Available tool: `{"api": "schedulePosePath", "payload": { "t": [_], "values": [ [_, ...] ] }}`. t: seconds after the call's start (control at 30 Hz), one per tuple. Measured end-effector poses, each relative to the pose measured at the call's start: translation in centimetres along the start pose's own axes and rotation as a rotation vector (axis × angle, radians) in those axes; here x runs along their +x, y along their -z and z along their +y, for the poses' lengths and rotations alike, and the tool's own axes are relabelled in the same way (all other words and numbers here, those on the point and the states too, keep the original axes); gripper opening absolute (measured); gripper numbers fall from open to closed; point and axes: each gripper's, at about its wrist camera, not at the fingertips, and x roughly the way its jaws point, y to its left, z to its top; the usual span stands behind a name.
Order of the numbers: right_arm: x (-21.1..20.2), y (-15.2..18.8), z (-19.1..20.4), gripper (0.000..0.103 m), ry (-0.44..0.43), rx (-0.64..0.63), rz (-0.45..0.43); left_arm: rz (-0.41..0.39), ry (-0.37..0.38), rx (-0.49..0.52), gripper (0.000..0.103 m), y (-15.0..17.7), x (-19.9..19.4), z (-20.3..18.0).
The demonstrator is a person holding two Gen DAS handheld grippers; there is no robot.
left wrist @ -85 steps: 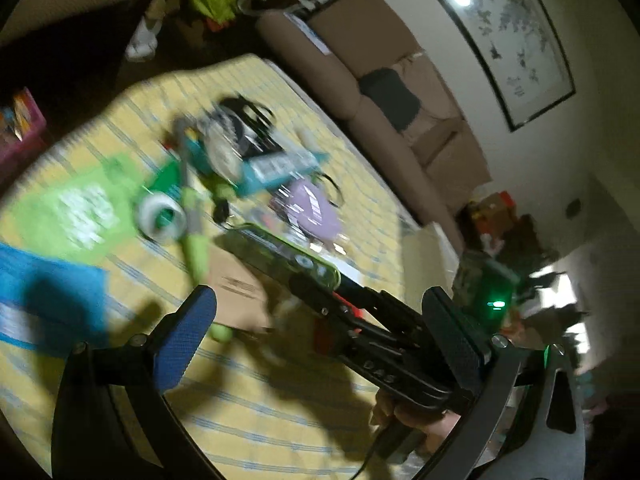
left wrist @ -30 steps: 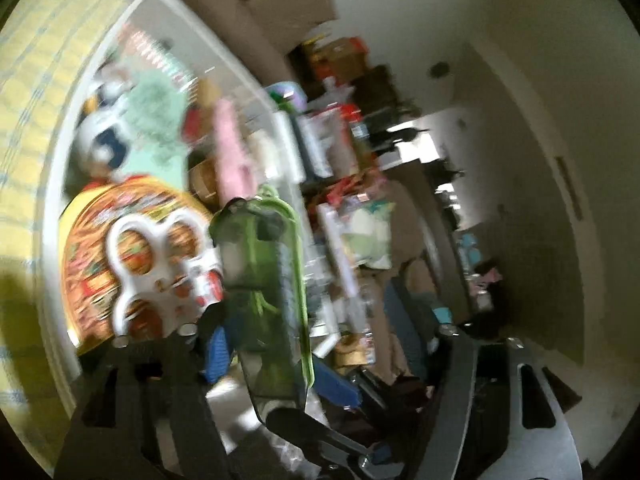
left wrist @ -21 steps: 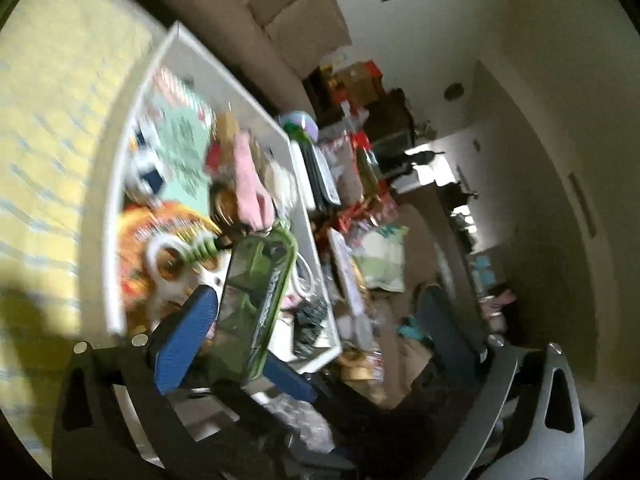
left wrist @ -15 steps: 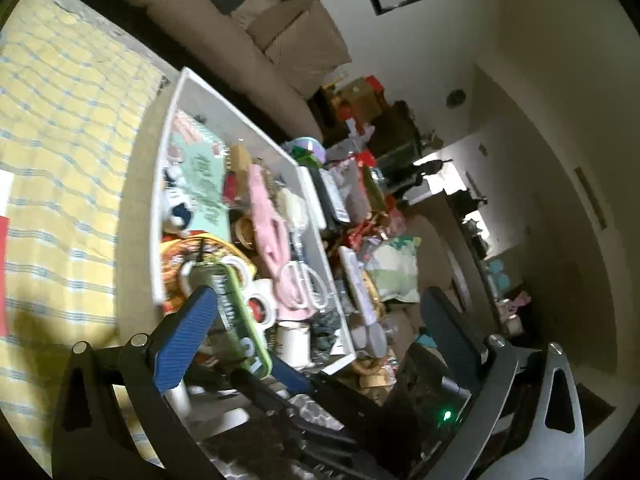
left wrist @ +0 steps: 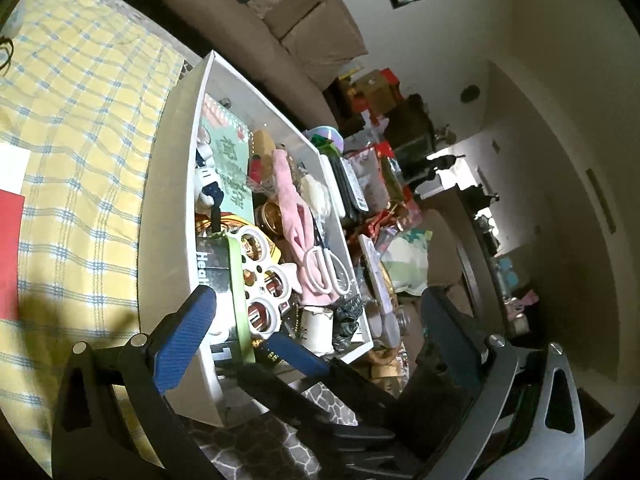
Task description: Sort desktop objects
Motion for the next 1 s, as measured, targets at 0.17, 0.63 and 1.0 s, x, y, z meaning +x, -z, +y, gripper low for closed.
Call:
{"api": "schedulePosePath", "payload": {
  "t": [0.17, 0.63, 1.0],
  "values": [
    [-0.1, -0.2, -0.9, 0.053, -0.026, 0.020, 0.018, 0.003, 0.002, 0.010, 0.101, 0.3, 0.1, -0.3],
    [-3.8, -1.2, -4.3, 0.053, 0.019, 0.079, -0.092, 0.045, -0.153, 0.146, 0.103, 2.1, 0.1, -1.1],
    [-5.7, -1.1, -4.4, 0.089, 0.214, -0.028, -0.127, 0.064, -0.436, 0.375, 0.103, 5.2, 1.2, -2.1]
  ]
}}
